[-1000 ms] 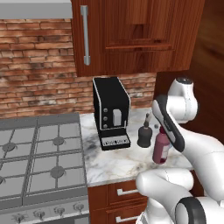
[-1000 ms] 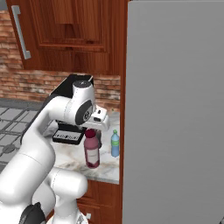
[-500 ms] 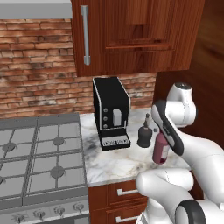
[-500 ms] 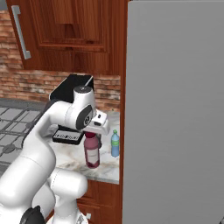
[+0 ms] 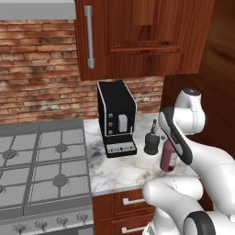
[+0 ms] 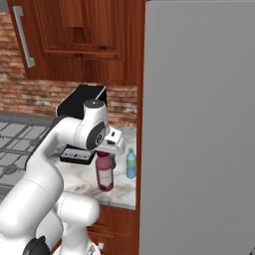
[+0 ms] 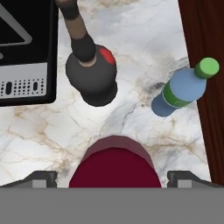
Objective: Place the drinks on the dining counter in a tight cluster.
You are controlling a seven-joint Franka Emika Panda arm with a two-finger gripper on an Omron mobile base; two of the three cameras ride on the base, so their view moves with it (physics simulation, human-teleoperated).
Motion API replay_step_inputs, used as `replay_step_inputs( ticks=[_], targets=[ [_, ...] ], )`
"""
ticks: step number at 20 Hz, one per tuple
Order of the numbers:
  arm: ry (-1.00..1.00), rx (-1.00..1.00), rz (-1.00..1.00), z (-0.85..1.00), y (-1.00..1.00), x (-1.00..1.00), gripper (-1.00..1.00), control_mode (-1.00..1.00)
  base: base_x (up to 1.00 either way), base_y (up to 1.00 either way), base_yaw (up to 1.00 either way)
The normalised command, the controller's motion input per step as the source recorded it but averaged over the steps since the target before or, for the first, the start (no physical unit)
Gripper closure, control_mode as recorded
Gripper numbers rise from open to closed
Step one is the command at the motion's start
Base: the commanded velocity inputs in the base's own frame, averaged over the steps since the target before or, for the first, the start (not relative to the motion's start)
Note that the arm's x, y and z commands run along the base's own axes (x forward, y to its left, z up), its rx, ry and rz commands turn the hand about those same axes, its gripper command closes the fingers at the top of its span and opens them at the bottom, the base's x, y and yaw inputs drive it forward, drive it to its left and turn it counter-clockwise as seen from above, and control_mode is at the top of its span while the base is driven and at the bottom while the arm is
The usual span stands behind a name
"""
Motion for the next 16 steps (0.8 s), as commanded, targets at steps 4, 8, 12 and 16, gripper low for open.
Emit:
replay_step_inputs(
  ticks=[4,8,12,16],
  targets=[
    [0.00,0.00,0.00,0.00,0.00,0.00,1.00,-1.00,0.00,0.00,0.00],
    [0.00,0.00,0.00,0.00,0.00,0.00,1.00,-1.00,0.00,0.00,0.00],
    [0.00,0.00,0.00,0.00,0.00,-0.01,1.00,-1.00,0.00,0.00,0.00],
    [-0.01,0.00,0.00,0.37,0.00,-0.09,1.00,-1.00,0.00,0.00,0.00]
  ],
)
